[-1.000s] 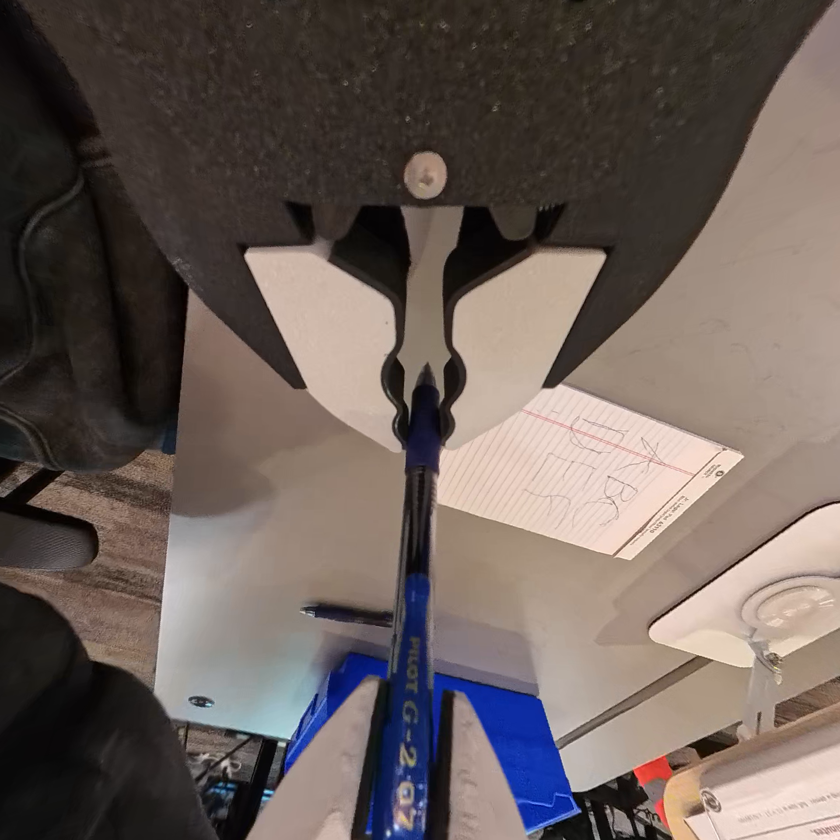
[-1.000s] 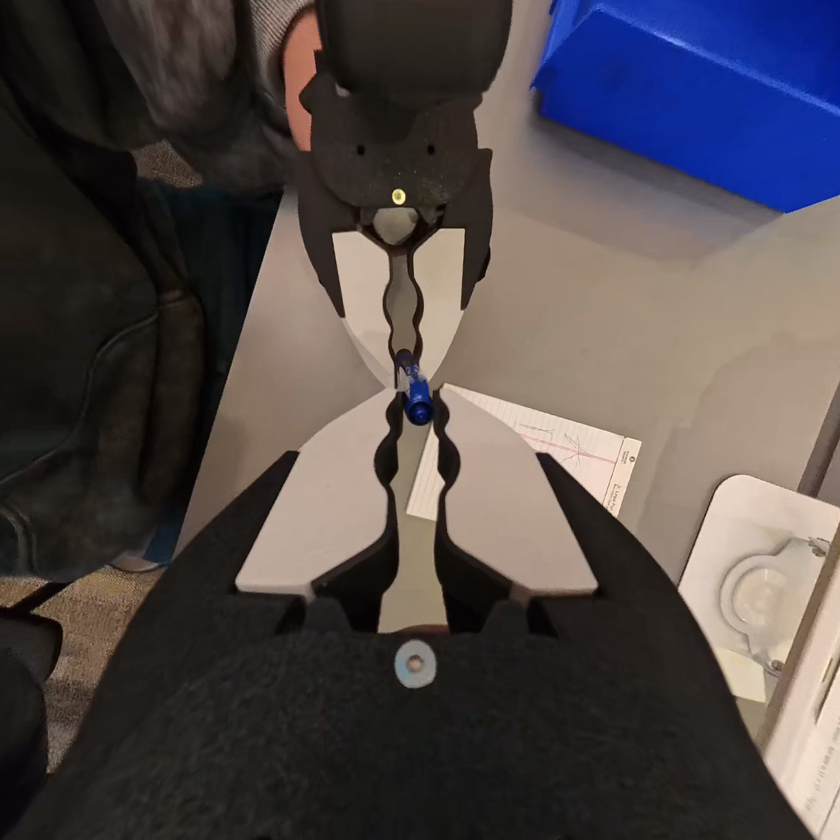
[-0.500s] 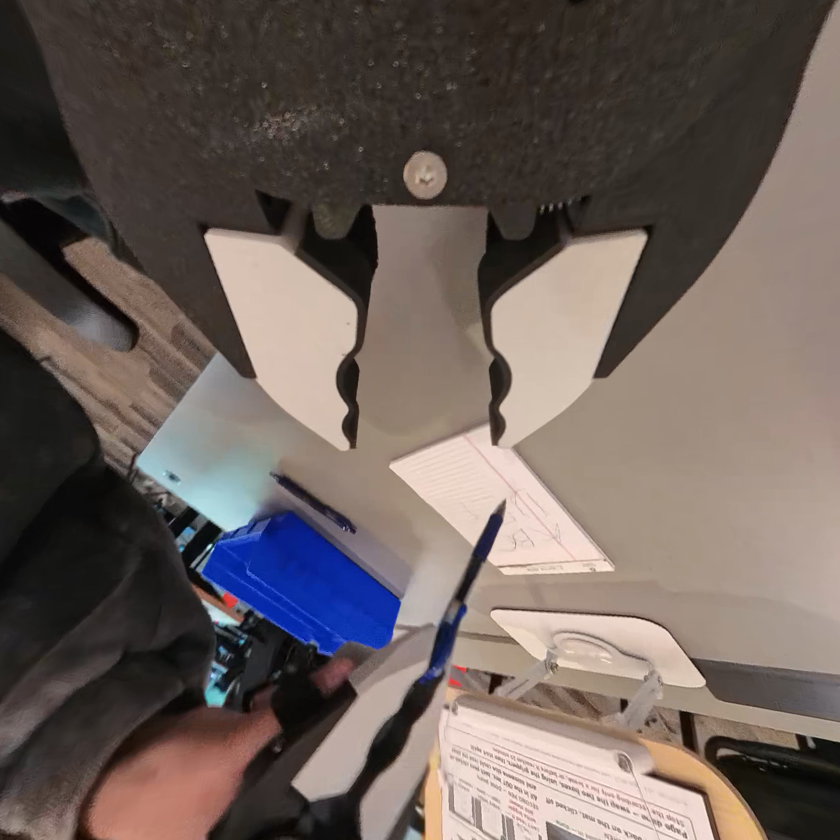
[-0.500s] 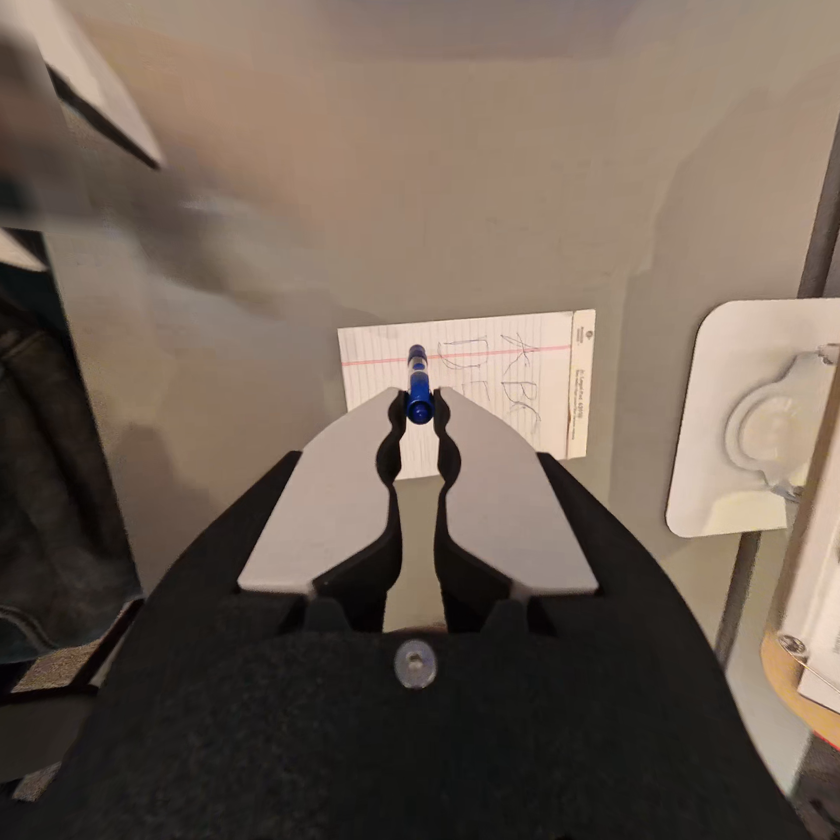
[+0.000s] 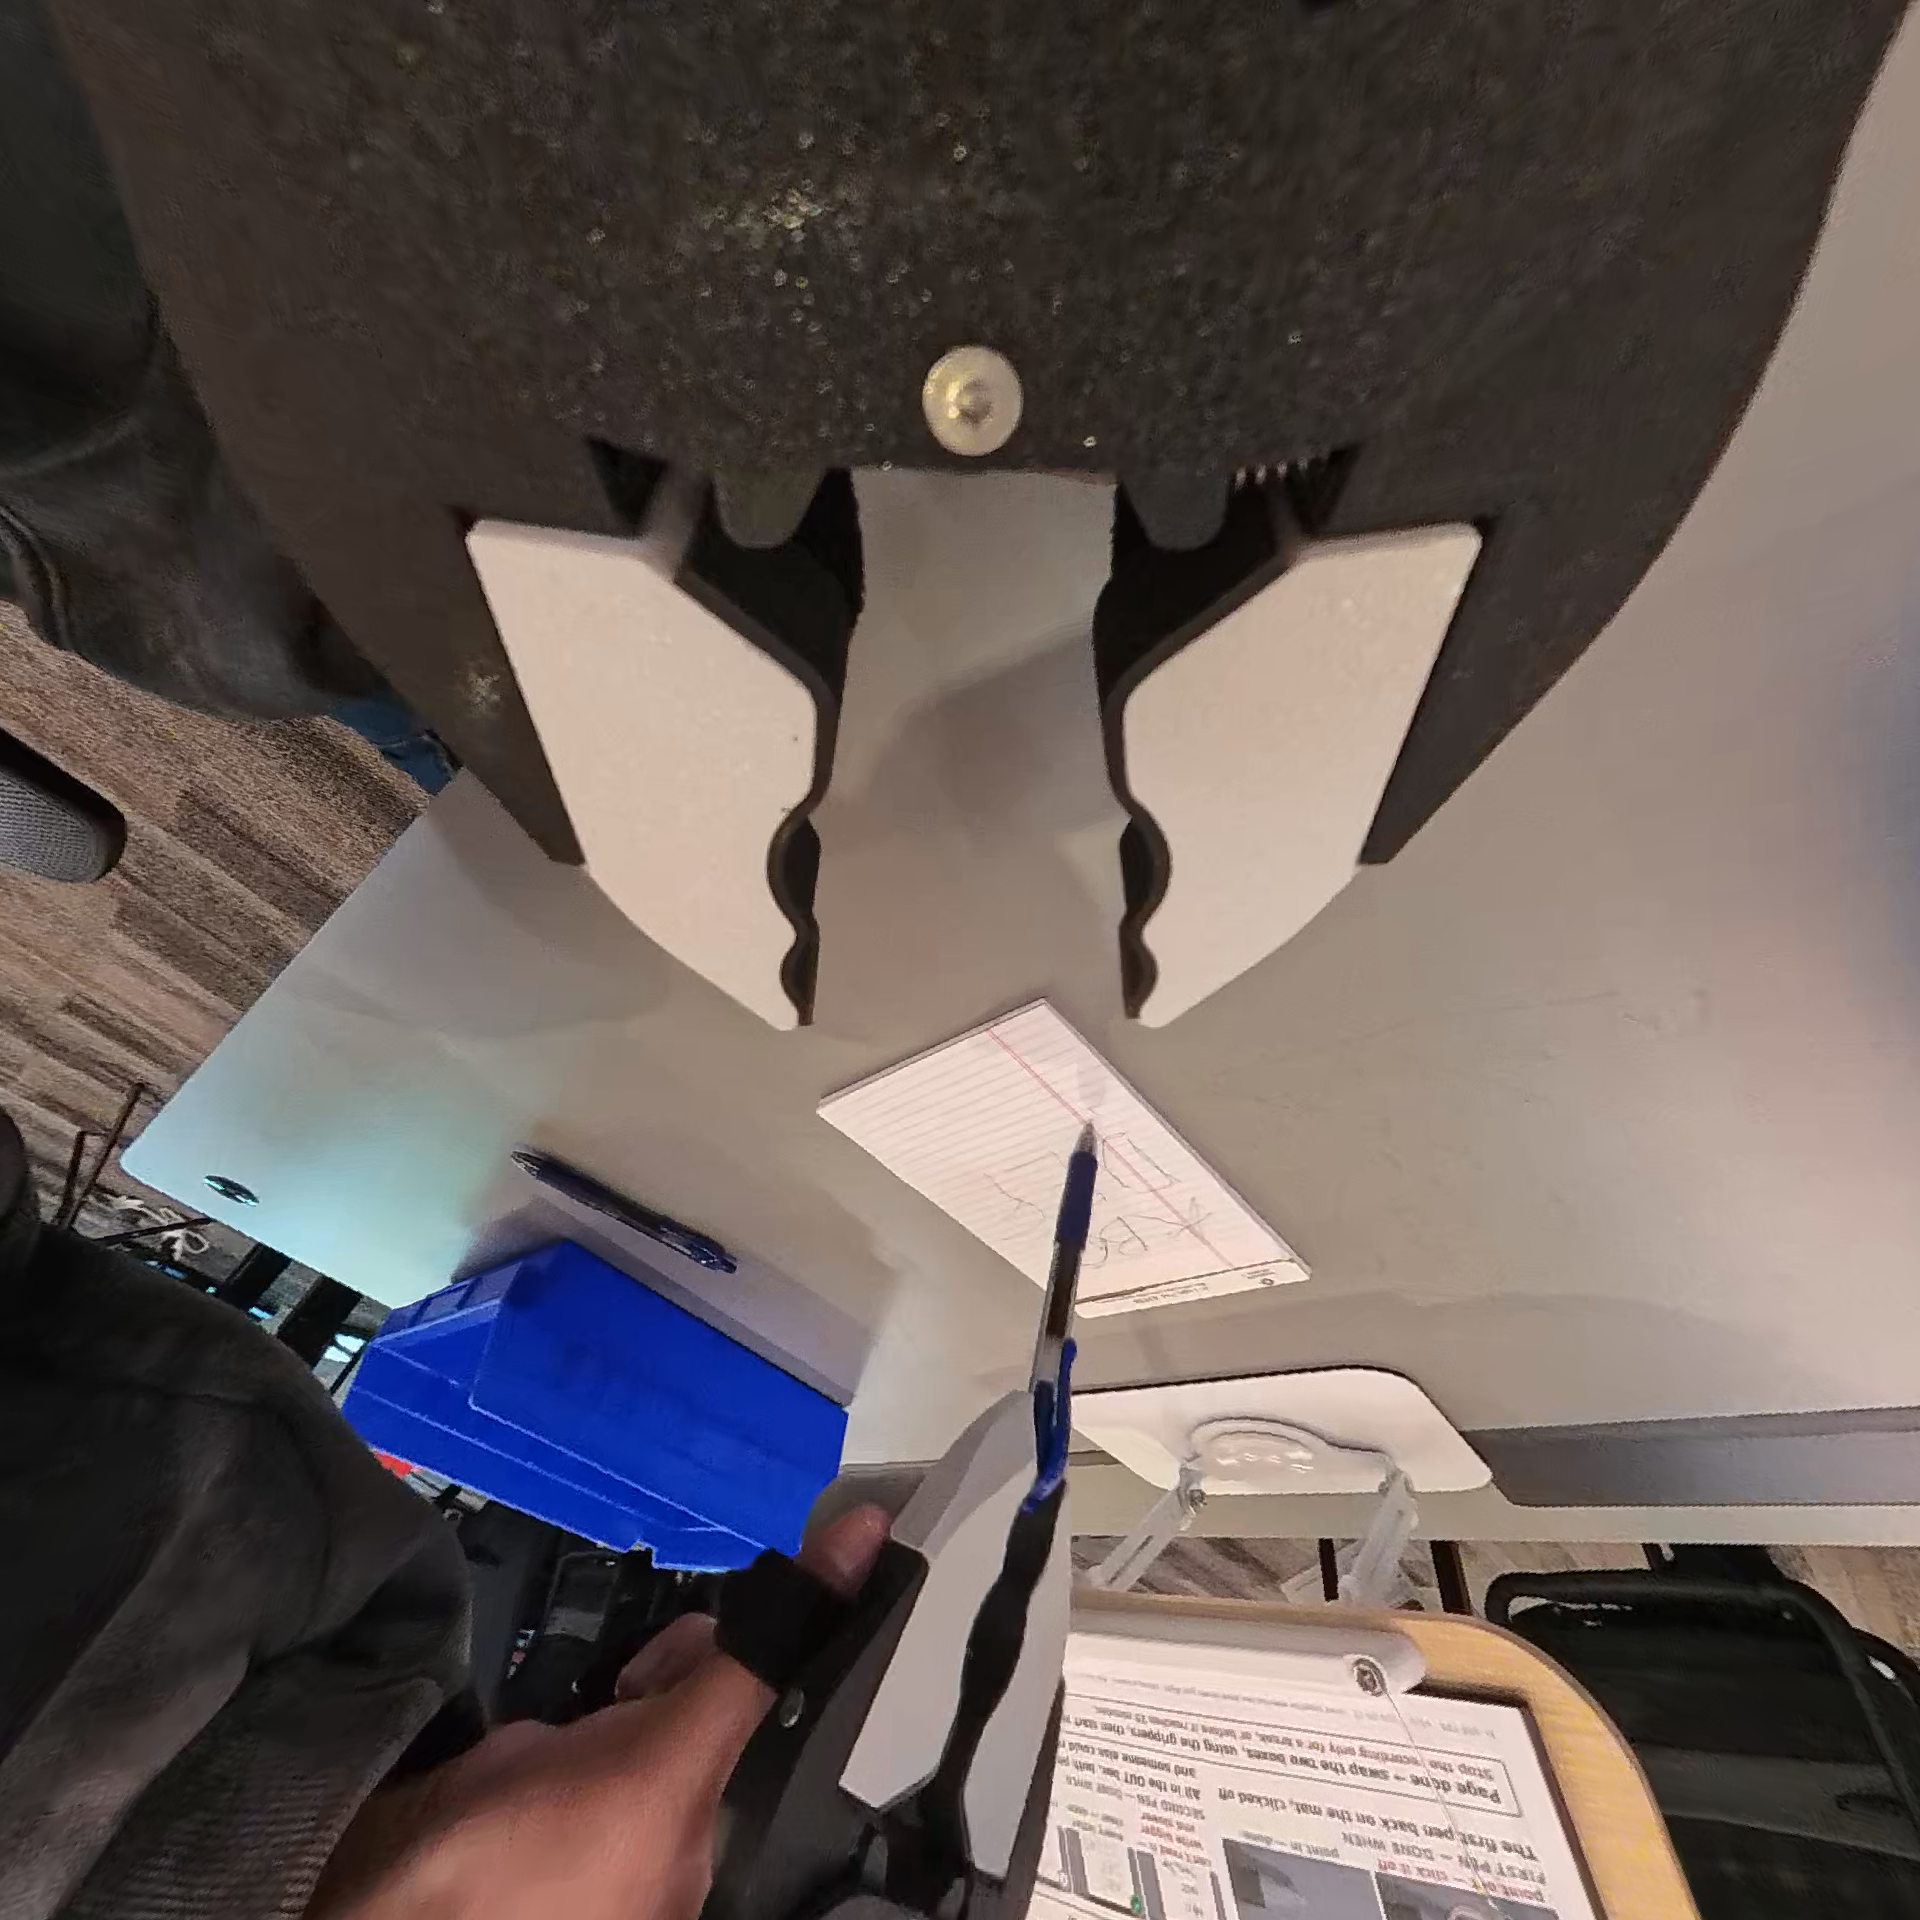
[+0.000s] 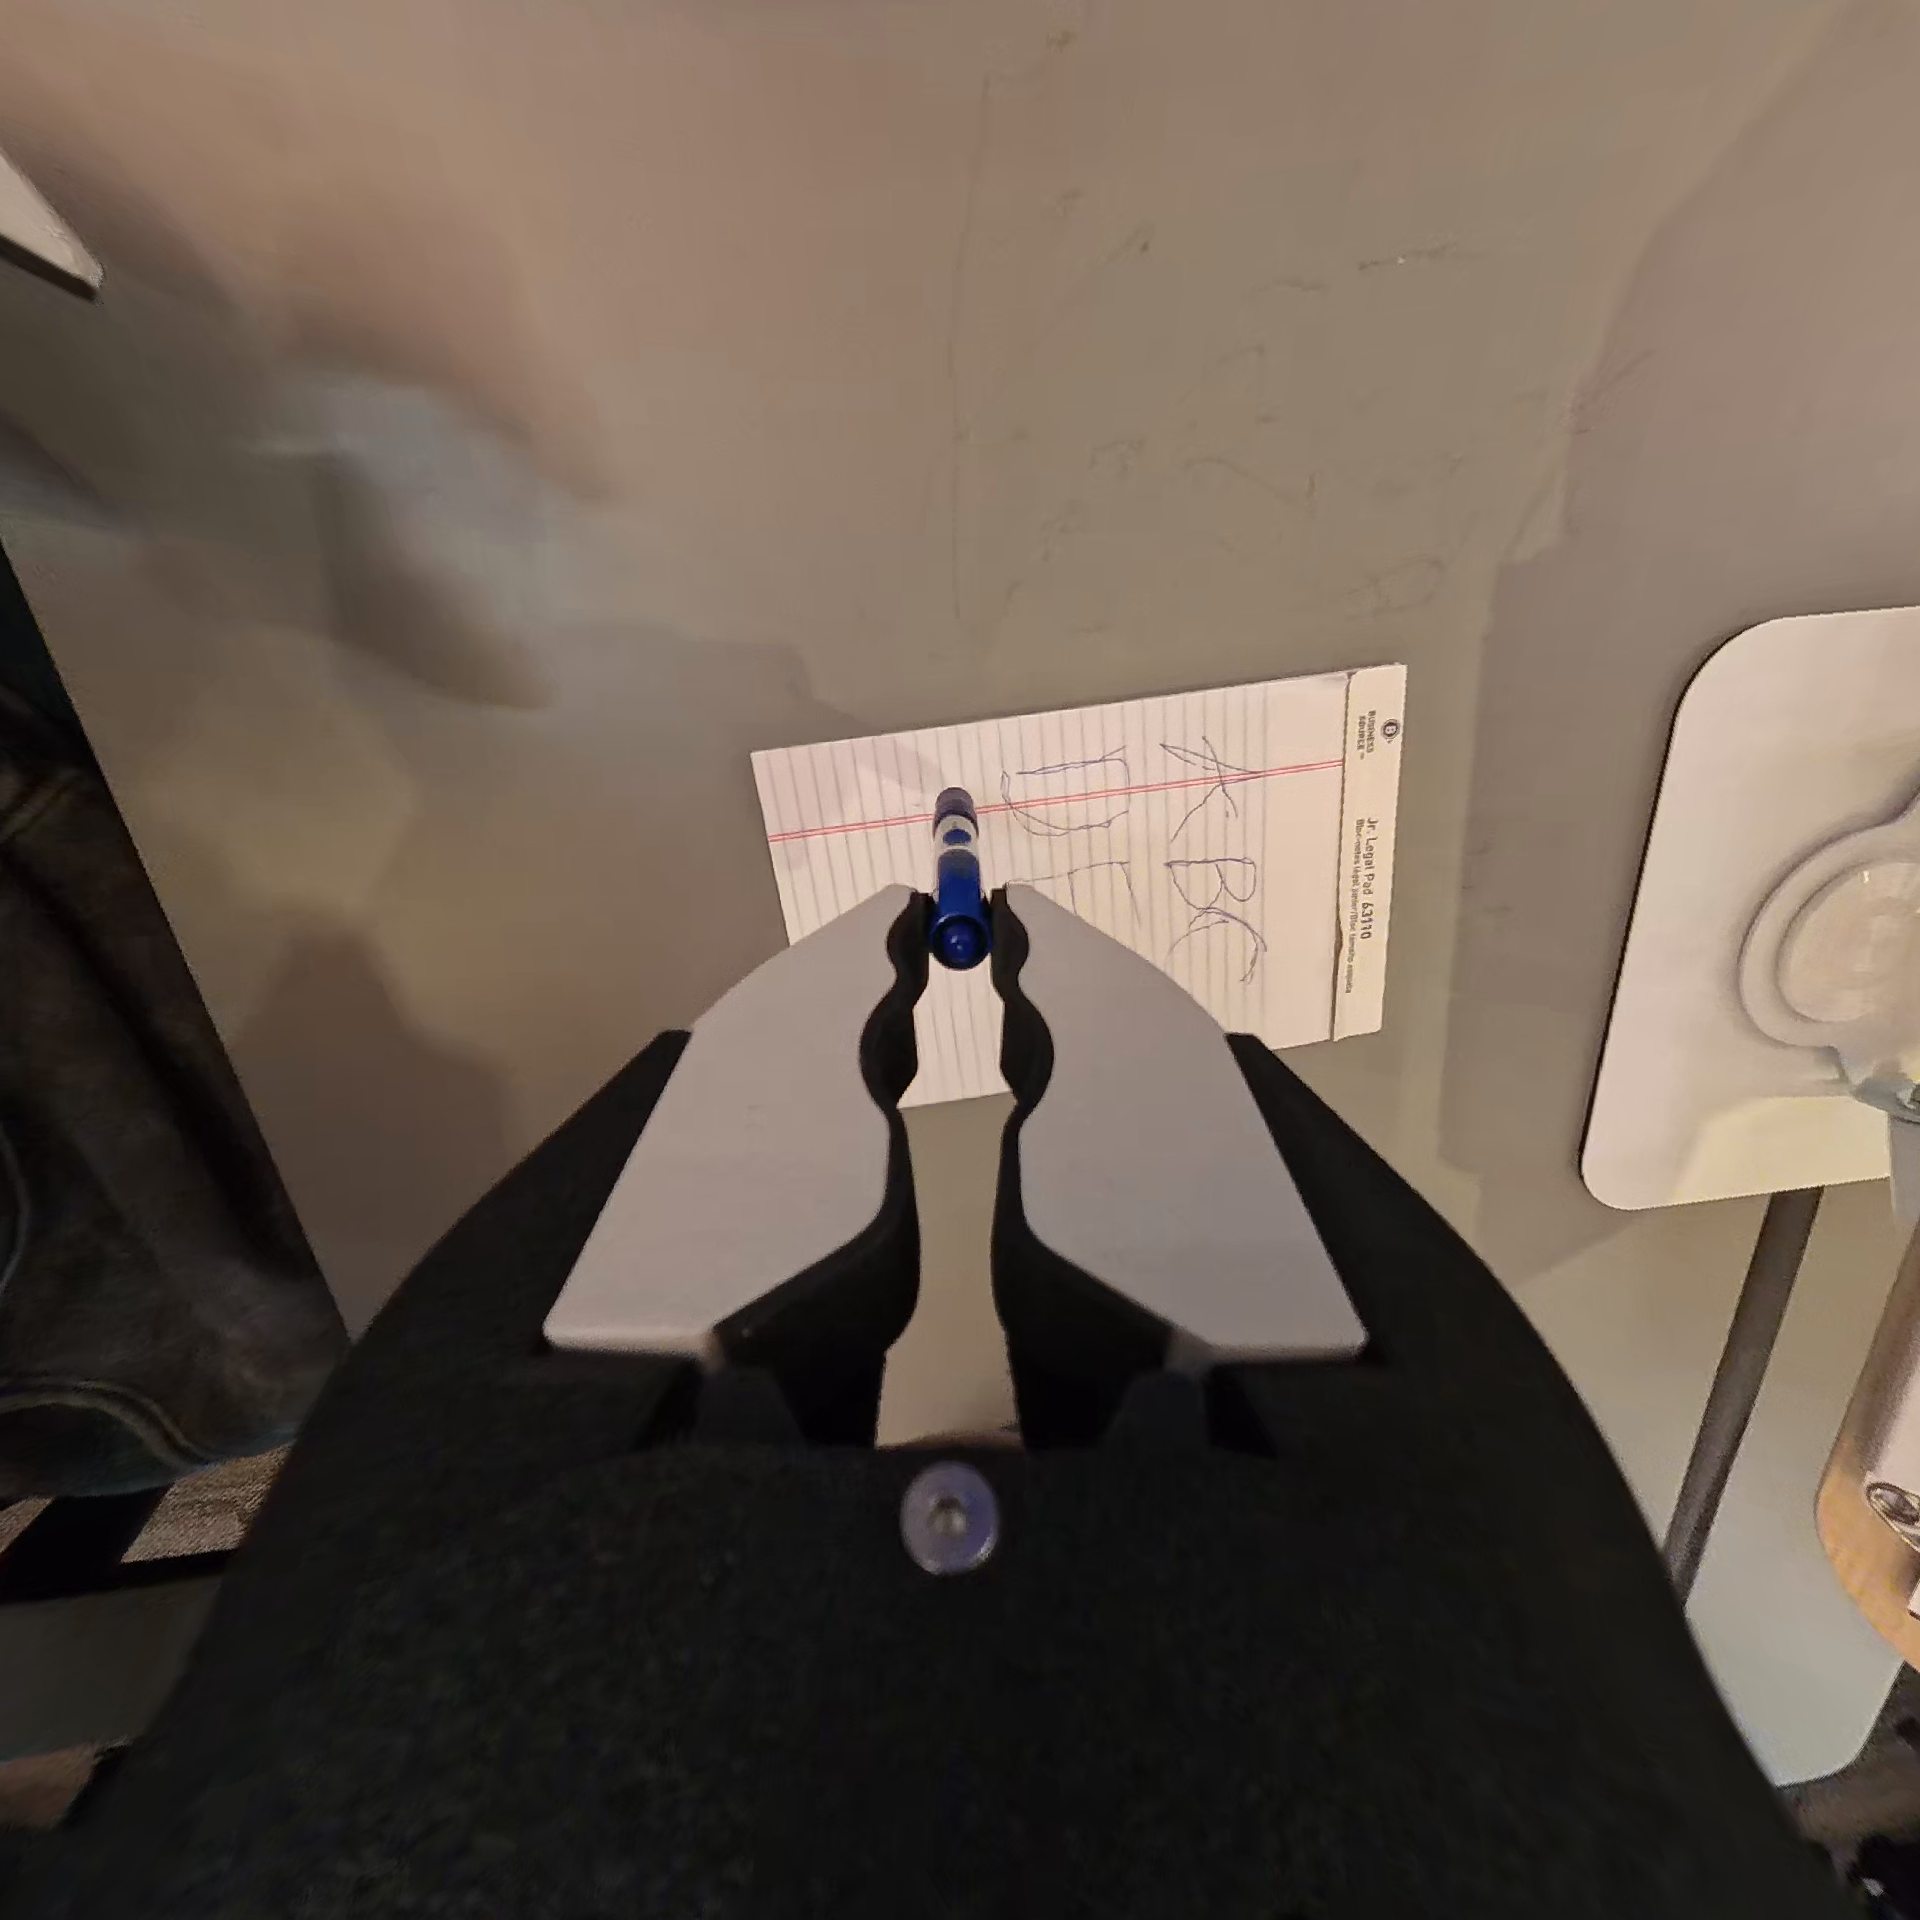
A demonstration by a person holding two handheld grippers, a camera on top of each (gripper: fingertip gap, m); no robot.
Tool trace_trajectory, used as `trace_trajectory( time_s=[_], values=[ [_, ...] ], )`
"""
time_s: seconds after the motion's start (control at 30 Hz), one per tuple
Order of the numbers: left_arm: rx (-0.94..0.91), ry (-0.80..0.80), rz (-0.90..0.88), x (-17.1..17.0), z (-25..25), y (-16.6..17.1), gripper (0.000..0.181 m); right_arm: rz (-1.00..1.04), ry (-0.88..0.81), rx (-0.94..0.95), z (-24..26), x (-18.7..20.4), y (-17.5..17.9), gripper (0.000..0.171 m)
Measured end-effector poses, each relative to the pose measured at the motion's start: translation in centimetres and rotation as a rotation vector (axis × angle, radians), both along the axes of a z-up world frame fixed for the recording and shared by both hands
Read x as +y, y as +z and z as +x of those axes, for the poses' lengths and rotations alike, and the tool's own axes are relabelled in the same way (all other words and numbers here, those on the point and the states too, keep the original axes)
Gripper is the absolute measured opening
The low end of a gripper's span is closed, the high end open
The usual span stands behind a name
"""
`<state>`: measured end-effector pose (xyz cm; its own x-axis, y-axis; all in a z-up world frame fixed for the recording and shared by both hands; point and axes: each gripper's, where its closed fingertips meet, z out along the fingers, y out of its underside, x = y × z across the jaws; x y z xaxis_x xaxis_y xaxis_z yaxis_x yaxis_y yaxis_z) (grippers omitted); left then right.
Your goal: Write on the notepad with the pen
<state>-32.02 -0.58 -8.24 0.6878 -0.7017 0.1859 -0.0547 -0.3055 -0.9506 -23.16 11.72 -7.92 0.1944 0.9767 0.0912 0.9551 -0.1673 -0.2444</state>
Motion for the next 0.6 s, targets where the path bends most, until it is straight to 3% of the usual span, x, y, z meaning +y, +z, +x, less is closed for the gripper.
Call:
trace_trajectory(
  time_s=[0.6],
  values=[
    [0.02, -0.029, -0.033, -0.2, 0.6, -0.9, 0.056, -0.002, 0.017, -0.001, -0.1, -0.7, -0.4, 0.011]
  ],
)
